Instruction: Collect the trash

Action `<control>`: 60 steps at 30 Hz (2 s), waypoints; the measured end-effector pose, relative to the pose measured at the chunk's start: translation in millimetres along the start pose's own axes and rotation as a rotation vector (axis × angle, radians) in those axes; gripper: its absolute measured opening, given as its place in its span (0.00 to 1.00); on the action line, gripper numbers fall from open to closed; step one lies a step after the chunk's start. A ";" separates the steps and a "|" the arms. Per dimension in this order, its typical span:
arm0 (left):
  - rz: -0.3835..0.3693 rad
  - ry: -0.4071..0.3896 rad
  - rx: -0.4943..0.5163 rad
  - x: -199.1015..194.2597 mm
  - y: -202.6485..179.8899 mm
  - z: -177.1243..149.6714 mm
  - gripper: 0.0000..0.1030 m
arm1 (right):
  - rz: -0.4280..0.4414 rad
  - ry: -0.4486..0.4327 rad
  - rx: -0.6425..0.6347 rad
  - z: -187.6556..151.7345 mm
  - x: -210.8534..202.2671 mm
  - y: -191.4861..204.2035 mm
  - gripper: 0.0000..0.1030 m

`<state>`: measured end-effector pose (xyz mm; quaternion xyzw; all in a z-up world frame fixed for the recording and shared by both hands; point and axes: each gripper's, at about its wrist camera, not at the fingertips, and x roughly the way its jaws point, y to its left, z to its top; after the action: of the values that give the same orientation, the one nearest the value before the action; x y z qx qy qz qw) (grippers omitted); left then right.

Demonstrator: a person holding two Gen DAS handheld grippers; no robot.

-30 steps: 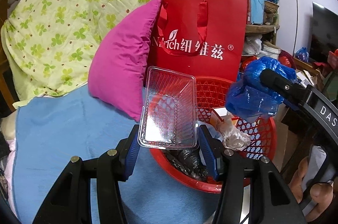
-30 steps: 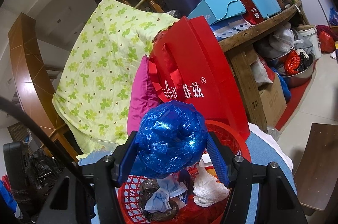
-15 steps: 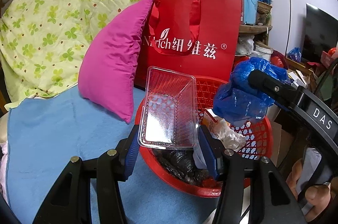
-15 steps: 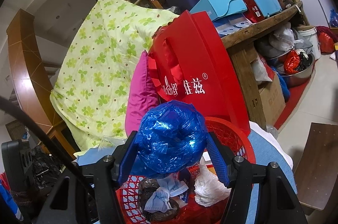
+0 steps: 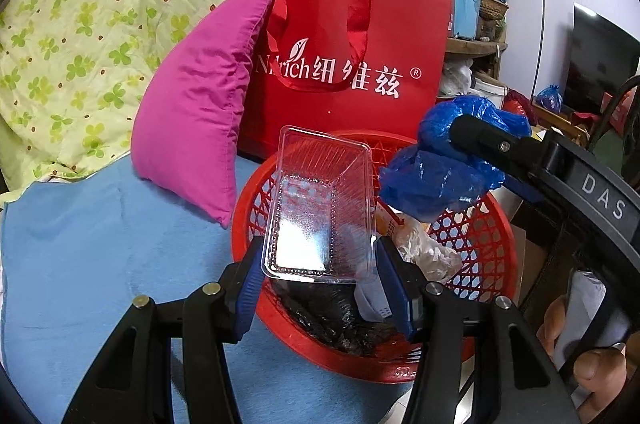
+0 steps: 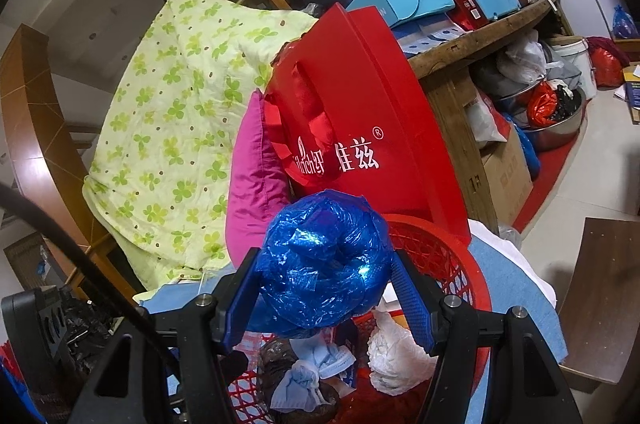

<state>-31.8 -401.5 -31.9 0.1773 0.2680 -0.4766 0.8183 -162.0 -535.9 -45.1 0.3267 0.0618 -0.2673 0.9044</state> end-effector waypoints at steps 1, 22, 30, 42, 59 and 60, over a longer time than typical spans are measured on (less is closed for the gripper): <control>0.000 0.001 0.000 0.9 -0.1 0.1 0.56 | -0.001 0.001 0.001 -0.2 0.3 -0.4 0.66; 0.028 0.024 -0.003 6.2 7.1 -3.2 0.69 | -0.009 0.037 0.004 -3.7 13.5 -1.5 0.69; 0.079 0.009 0.000 -8.2 14.8 -4.7 0.78 | 0.003 0.004 -0.020 -5.3 7.4 4.3 0.69; 0.194 -0.005 -0.062 -59.6 48.1 -14.2 0.88 | -0.032 -0.121 -0.202 -21.8 -26.4 45.0 0.75; 0.360 -0.059 -0.119 -144.9 85.1 -44.0 0.92 | 0.047 -0.022 -0.332 -84.2 -117.0 112.5 0.77; 0.371 -0.062 -0.119 -149.5 86.4 -45.0 0.92 | 0.046 -0.017 -0.340 -84.9 -119.7 117.5 0.77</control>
<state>-28.5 -232.8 26.2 0.1601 0.2330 -0.3062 0.9090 -196.8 -354.3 -11.3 0.1681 0.0911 -0.2349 0.9530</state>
